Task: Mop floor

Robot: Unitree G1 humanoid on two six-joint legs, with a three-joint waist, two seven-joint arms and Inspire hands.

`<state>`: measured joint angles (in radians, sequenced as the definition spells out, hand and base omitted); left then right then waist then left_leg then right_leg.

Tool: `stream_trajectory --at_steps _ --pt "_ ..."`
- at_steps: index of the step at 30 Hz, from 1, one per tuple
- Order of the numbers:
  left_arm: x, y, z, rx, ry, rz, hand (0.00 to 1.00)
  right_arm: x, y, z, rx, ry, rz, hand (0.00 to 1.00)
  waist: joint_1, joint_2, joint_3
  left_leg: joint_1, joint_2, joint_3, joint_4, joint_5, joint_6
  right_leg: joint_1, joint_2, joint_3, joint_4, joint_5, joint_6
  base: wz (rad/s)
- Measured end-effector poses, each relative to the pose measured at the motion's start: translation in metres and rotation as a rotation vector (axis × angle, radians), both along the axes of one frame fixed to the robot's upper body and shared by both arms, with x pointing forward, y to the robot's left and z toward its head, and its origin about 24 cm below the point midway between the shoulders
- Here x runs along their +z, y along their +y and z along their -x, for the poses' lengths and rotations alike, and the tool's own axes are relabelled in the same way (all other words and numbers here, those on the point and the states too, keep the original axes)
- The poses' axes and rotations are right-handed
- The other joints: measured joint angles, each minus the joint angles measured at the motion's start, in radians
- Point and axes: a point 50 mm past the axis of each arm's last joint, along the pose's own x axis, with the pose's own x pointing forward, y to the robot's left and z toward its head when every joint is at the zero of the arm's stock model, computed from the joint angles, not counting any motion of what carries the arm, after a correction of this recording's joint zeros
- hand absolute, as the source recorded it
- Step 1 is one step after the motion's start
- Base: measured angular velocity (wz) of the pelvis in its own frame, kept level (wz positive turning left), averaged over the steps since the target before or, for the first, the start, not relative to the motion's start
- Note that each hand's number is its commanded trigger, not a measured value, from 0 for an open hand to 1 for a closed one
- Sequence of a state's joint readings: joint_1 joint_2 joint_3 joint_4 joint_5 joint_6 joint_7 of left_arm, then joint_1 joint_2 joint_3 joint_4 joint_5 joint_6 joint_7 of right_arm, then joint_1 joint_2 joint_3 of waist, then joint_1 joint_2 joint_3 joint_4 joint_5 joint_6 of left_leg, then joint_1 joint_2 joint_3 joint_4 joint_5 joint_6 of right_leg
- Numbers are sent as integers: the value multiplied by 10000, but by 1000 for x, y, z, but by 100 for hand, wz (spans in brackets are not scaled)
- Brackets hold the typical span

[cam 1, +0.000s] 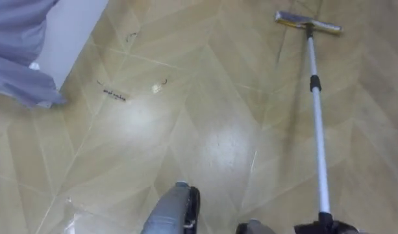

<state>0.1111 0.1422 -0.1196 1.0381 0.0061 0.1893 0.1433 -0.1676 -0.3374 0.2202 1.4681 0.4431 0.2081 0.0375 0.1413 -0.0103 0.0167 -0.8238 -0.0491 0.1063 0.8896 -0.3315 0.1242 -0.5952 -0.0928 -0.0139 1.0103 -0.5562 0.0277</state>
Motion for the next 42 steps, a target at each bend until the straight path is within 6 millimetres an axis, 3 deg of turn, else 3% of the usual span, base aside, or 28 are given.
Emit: stream_trajectory --at_steps 1,3,4,6,8,11,12,14,15,16,17,18,19,21,23,24,25,26,27,29,31,32,33,35,38,40,41,42 --pt "0 -1 0 -62 -28 23 0 0 -8 22 -34 599 223 100 -36 145 -43 240 -137 58 10 -276 132 -63 -81 137 491 407 221 6" --pt "1 -1 -2 -322 -115 -40 0 0 -17 55 -147 1396 513 100 -174 425 -90 533 -337 -58 -30 -634 285 -521 -110 304 1636 1506 200 9" --pt "1 -1 -4 -374 -211 -98 0 -1 -16 76 -281 1869 541 100 -257 606 -134 664 -360 -108 -61 -803 364 -948 -65 354 2172 1810 205 0" --pt "2 0 -7 -354 -370 -108 0 -4 -9 95 -463 2280 432 100 -346 799 -118 864 -355 -139 -192 -948 394 -1845 99 355 2200 1735 187 -12" --pt "4 -1 -10 -367 -526 -89 0 -8 1 104 -497 2495 189 100 -558 884 -118 1067 -353 -121 -489 -971 387 -2663 383 439 1260 1732 189 -8" --pt "3 -5 -9 -324 -427 -4 0 -13 14 113 -462 2767 -118 100 -714 885 -117 1814 -358 -102 -703 -1365 259 -2846 579 158 -1219 2132 -337 -7" --pt "2 -5 -7 -298 -313 3 0 -13 16 112 -453 2845 -160 100 -745 869 -83 2132 -354 -113 -549 -1659 175 -2690 567 -82 -1554 2317 -545 0" --pt "1 -4 -2 -243 -48 -14 0 -14 16 100 -342 2779 -107 100 -780 803 -40 2404 -260 -166 -48 -2084 -149 -2368 571 -214 -1171 2212 -665 0" --pt "1 -2 -2 -87 -9 -18 0 -14 16 87 -245 2561 -37 100 -778 853 -46 2097 -62 -57 1134 -1918 -592 -2257 666 -256 -768 1865 -792 0" --pt "2 1 -1 18 21 -62 0 -13 14 70 -158 2319 28 100 -710 709 -10 1513 170 84 2775 -1147 -1145 -2221 805 -73 -233 1519 -837 -4" --pt "1 1 0 109 54 -38 0 -11 11 62 -123 2201 109 100 -608 629 3 1184 246 117 3609 -583 -1248 -2210 859 9 25 1342 -875 -24" --pt "1 0 2 196 57 -16 0 -6 4 39 -37 1767 351 100 -438 458 39 520 246 169 4857 621 -1400 -2229 899 215 492 1034 -919 -39" --pt "2 -1 3 424 -26 96 0 1 -3 11 113 1084 561 100 -292 334 91 -132 252 152 5473 864 -1346 -2260 907 323 906 717 -980 -38" --pt "3 3 5 550 -106 105 0 11 -6 -29 499 86 742 100 -154 130 144 -1039 506 163 4950 613 -1135 -2166 942 326 1204 428 -1171 -22" --pt "4 5 9 514 -117 58 0 16 -2 -54 584 -793 637 100 -45 -58 175 -1299 563 99 2752 445 -1153 -1767 967 326 1079 174 -1162 1" --pt "4 4 10 499 -139 130 0 19 0 -62 496 -1171 483 100 -14 -86 154 -1130 541 -23 932 513 -1192 -1316 1003 319 844 1 -1035 23" --pt "3 4 12 445 -92 238 0 17 2 -62 359 -1323 234 100 10 -29 107 -907 512 -35 -95 975 -1073 -798 938 296 578 -226 -901 24" --pt "3 4 14 404 -2 290 0 16 3 -59 308 -1276 109 100 16 -80 80 -741 512 17 -184 1058 -1003 -545 890 279 391 -299 -796 25" --pt "3 4 13 240 23 396 0 13 4 -51 208 -1143 -94 100 -8 -92 51 -388 453 152 -301 968 -682 -110 738 211 -1 -375 -610 25" --pt "2 2 13 63 45 615 0 8 0 -29 0 -651 -140 100 -52 -85 38 17 284 297 -296 686 -202 471 450 135 -338 -428 -509 21" --pt "3 1 3 -219 -142 723 0 3 -7 0 -203 38 -18 100 -110 -33 24 376 -1 371 -225 272 123 486 202 126 369 -36 -34 19" --pt "4 -2 -2 -317 -357 773 0 2 -13 22 -278 607 159 100 -194 119 -65 531 -168 356 -192 7 273 257 55 152 1081 504 165 20" --pt "5 -4 -8 -483 -537 762 0 1 -15 39 -397 1041 297 100 -259 291 -106 629 -284 284 -180 -202 361 -115 83 251 1723 953 191 14" --pt "6 -5 -15 -576 -806 699 0 -2 -13 54 -491 1408 437 100 -407 537 -85 801 -383 237 -286 -415 441 -945 106 299 2113 975 150 0" --pt "7 -5 -17 -462 -960 541 0 -9 3 70 -568 1725 232 100 -843 700 -57 1308 -479 192 -823 -511 428 -2046 225 359 622 1057 32 -2" --pt "7 -4 -16 -409 -929 456 0 -14 15 79 -635 1924 -25 100 -915 678 -27 1803 -483 178 -1119 -698 283 -2293 294 361 -1603 1960 -141 -3" --pt "7 -5 -15 -376 -882 421 0 -15 17 82 -617 1997 -59 100 -942 665 -17 1909 -475 156 -1116 -806 227 -2305 315 355 -1754 2361 -188 -9" --pt "5 -5 -11 -313 -754 398 0 -16 20 86 -614 2138 -147 100 -952 612 -81 2057 -415 131 -1082 -976 95 -2162 441 290 -1840 2790 -340 -19"
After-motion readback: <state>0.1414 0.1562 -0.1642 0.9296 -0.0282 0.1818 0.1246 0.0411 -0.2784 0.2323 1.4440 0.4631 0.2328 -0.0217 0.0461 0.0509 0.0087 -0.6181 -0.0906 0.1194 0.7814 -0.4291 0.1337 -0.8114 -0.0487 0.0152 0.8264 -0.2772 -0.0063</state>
